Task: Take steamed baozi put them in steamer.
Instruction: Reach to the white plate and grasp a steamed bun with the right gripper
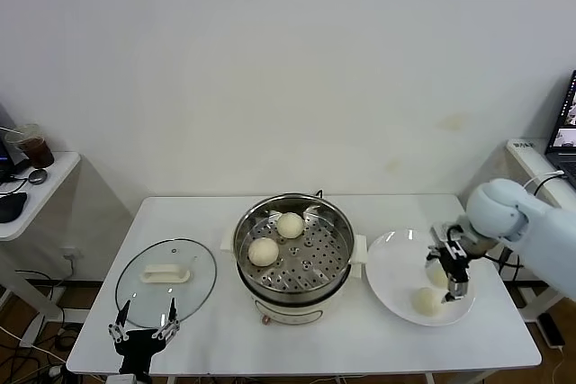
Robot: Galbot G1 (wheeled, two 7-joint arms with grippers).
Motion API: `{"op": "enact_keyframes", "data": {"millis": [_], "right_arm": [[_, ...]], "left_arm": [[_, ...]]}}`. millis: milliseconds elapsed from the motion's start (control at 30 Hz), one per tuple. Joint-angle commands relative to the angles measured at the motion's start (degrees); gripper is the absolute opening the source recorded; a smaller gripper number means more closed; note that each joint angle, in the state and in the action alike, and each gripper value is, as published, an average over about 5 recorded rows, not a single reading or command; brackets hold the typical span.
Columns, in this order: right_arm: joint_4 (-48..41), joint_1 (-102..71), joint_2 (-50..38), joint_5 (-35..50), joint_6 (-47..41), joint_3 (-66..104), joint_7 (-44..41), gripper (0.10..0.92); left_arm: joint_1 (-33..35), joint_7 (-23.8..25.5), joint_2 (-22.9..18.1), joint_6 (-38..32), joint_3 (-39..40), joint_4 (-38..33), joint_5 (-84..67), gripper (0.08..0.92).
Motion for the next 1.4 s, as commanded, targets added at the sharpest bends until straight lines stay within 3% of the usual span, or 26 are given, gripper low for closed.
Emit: {"op": "enact_keyframes", "data": {"millis": [33, 333, 1100, 1267, 1400], "right_arm": [[-2.9, -8.4, -0.7, -4.3, 1.7, 5.6, -0.7, 0.823], [-9.4, -9.6, 4.6, -5.3, 2.2, 8.1, 2.2, 0.823], [-12.0, -10.2, 10.3, -6.6, 1.8, 6.9, 3.0, 0.823], [-12.1, -10.1, 10.2, -6.5, 1.6, 6.9, 2.6, 0.781], [-12.4, -10.2, 10.2, -6.4, 1.3, 6.9, 2.4, 0.688]], "left_arm": [[0.1, -0.1, 0.0, 0.0, 0.1, 0.3, 0.0, 0.823], [0.0, -0.1, 0.1, -0.1, 0.6, 1.1, 0.6, 0.823], [-0.8, -0.1, 0.2, -0.1, 0.5, 2.5, 0.6, 0.823], [-1.0, -0.1, 0.3, -0.1, 0.5, 2.8, 0.6, 0.823], [-1.0, -0.1, 0.3, -0.1, 0.6, 2.6, 0.6, 0.823]]}}
